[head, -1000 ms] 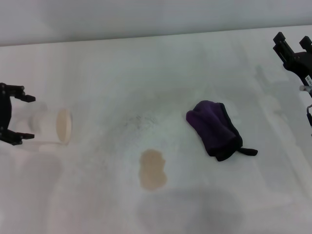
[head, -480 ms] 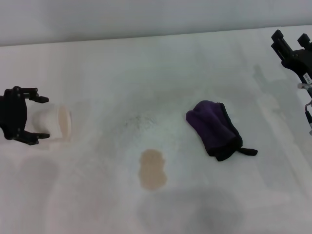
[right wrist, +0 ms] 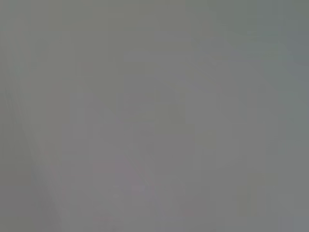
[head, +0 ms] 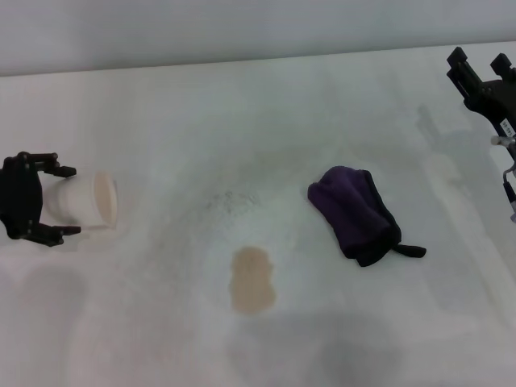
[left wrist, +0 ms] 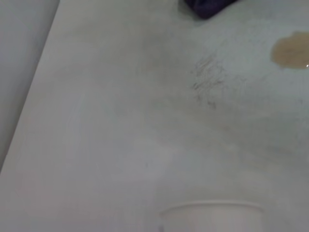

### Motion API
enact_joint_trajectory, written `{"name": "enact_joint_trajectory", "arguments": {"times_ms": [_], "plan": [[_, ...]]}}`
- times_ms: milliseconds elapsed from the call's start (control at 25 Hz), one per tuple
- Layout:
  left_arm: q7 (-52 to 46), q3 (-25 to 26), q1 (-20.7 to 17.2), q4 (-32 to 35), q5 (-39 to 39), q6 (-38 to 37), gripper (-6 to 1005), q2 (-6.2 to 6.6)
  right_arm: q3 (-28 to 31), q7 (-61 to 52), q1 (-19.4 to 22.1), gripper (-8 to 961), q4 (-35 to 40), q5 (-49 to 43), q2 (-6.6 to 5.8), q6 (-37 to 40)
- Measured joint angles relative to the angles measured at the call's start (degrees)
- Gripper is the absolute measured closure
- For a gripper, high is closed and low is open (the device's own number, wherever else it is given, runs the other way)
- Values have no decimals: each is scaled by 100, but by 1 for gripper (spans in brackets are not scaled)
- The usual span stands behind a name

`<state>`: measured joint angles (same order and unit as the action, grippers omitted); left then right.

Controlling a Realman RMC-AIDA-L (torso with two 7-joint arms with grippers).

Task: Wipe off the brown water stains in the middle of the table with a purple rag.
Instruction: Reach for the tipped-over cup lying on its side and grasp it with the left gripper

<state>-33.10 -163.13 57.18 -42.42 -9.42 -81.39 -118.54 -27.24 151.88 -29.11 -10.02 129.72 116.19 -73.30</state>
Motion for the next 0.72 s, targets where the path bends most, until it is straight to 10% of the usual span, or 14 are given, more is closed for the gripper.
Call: {"name": "enact_joint_trajectory", "arguments": {"times_ms": [720], "plan": [[16,0,-220,102,310,62,128,16,-61,6,3,96,-108,-18,0,0]]}}
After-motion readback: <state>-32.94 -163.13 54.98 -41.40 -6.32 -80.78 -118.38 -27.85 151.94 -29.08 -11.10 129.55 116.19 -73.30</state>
